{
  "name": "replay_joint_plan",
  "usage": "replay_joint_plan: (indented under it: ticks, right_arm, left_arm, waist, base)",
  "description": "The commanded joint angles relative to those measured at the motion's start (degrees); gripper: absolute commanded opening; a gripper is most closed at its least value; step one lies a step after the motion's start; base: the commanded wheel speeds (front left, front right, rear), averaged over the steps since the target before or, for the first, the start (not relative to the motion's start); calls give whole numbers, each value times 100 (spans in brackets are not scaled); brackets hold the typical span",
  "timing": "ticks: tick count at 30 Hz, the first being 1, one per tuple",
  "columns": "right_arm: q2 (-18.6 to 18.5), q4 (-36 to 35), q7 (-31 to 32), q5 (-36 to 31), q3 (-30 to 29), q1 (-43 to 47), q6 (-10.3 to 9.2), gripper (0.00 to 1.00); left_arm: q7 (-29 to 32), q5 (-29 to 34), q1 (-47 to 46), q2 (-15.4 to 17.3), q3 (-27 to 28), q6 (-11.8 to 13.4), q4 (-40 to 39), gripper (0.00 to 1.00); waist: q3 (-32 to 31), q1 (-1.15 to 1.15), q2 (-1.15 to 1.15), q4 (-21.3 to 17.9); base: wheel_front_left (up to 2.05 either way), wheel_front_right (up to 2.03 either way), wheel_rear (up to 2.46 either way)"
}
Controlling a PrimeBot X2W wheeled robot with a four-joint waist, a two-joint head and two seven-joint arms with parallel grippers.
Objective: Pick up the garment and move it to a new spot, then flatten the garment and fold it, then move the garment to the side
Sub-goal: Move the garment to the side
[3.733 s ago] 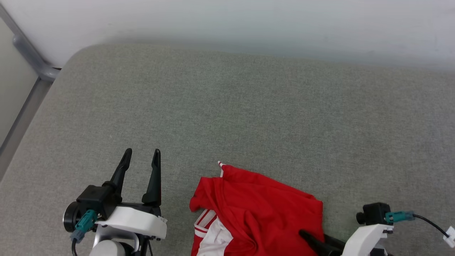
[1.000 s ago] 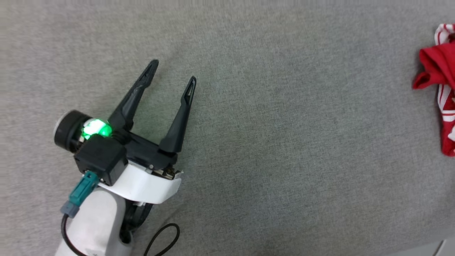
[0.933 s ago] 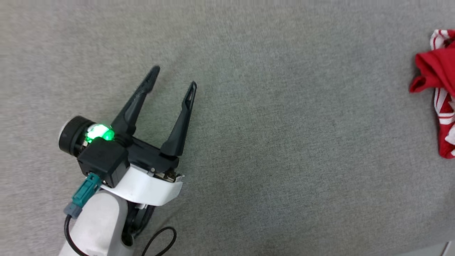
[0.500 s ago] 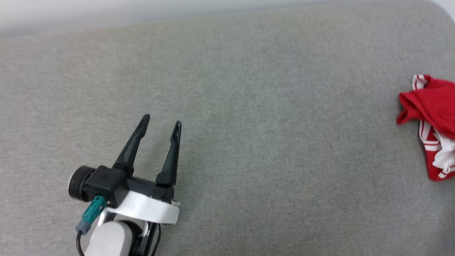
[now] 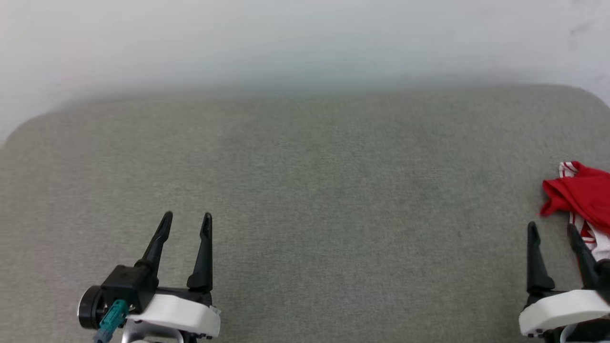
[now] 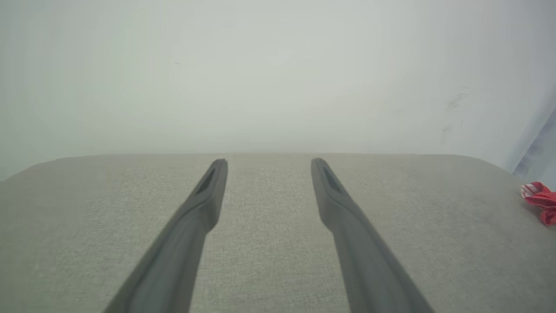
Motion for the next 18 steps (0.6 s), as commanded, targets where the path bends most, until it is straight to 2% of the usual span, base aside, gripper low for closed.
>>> replay_joint_plan:
  ticks: [1, 10, 18]
  right_arm:
    - [86, -284, 106, 98, 186, 214, -5, 100]
    - [196, -1410, 506, 208, 771, 903, -5, 100]
    - [203, -1933, 785, 300, 791, 1314, -5, 100]
  left_arm:
    - [-29, -22, 155, 16, 73, 79, 57, 100]
    - [-33, -33, 600, 64, 160, 179, 198, 100]
    - [-36, -23, 752, 5, 137, 113, 314, 100]
  waist:
    - [-252, 2, 0, 210]
    - [-621, 2, 0, 328]
    - [-685, 2, 0, 305]
  base:
    - [0, 0, 0]
    - [0, 0, 0]
    - [0, 0, 0]
